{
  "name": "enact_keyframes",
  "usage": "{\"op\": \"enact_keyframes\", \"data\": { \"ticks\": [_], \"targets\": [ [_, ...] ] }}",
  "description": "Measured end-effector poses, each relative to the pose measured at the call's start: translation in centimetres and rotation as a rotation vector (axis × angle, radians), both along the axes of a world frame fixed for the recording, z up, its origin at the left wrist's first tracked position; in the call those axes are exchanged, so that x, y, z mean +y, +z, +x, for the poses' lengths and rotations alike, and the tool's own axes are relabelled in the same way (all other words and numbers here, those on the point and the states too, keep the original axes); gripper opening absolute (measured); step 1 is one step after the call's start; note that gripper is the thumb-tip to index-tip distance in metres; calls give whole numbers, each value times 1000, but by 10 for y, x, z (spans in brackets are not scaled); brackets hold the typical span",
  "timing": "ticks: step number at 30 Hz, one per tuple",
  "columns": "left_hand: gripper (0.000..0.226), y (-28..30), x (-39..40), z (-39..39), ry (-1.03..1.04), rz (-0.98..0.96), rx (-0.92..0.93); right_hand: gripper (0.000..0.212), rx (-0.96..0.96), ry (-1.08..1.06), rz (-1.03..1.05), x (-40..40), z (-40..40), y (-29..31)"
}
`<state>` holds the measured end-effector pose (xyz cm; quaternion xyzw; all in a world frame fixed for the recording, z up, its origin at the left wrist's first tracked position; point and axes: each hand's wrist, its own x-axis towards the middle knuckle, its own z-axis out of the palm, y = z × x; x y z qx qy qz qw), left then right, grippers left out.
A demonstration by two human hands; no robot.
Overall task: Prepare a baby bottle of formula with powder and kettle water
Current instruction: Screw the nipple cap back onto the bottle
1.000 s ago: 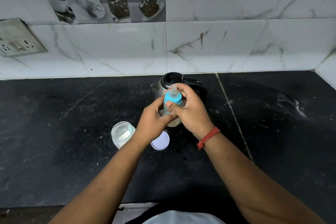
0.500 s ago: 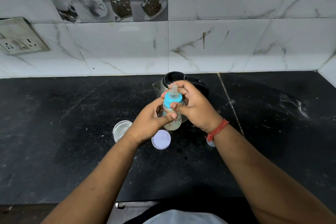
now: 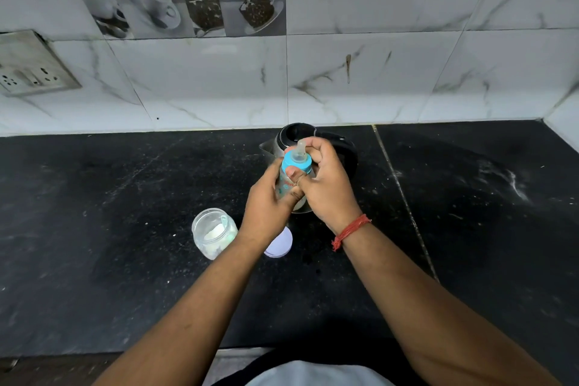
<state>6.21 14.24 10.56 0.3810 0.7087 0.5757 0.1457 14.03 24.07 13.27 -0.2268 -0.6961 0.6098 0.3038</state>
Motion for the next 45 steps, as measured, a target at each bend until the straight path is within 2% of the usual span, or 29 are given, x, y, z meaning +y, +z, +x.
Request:
{"op": "enact_keyframes", "data": {
  "ticks": [6,12,18,25,29,33,40,45],
  "targets": [
    [46,-9,-2,0,-42,5,-132,68,-118,120,123,15,15,-1],
    [46,-42,-10,6,-63,-88,-168,48,-188,-32,168,40,52,-30],
    [47,-61,-13,17,-102,-160,-171,41,-512,-124,271,69,93,-76],
    [52,-73,-10,27,-119,-264,-179,57,-906,41,385,78,122,-117],
    [59,-74,-9,32,-109,-299,-152,56,-991,68,540,76,125,-130],
    [53,-72,-11,35,-108,-293,-151,53,-964,41,565,76,126,-131],
    [46,-59,-18,36,-84,-166,-217,46,-682,-76,315,64,106,-100],
    [48,-47,-29,29,-49,-120,-223,43,-359,-109,182,45,76,-33]
  ]
}}
